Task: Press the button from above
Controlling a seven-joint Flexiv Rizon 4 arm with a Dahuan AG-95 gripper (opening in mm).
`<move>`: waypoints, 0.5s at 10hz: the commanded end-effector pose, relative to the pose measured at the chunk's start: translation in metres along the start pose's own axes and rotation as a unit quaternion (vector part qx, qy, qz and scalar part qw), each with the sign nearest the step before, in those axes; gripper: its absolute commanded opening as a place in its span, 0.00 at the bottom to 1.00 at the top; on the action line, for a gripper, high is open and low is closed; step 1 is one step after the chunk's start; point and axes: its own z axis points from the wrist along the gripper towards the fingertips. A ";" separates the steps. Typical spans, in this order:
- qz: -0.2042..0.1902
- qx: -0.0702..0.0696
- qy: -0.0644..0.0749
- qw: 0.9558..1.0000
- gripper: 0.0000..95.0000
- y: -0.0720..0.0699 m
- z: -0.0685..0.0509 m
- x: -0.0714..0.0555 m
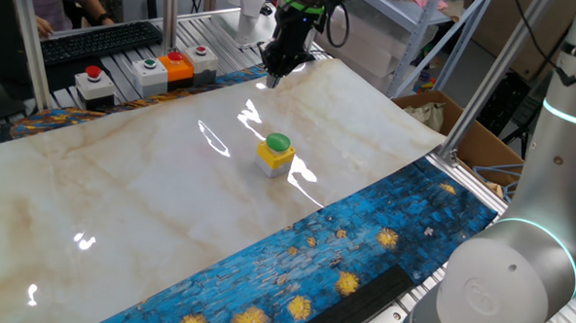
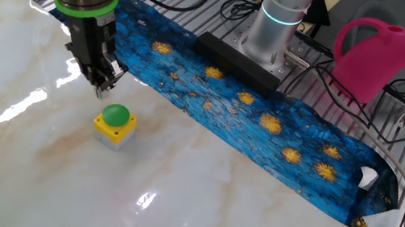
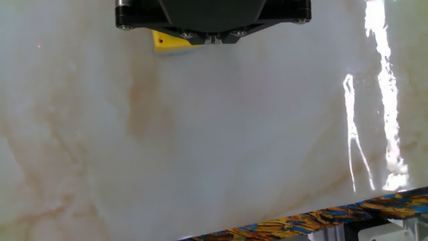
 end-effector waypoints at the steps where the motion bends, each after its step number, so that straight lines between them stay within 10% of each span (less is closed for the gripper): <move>1: -0.021 0.051 -0.011 0.998 0.00 0.000 0.000 0.002; 5: -0.021 0.050 -0.010 0.998 0.00 0.000 0.000 0.002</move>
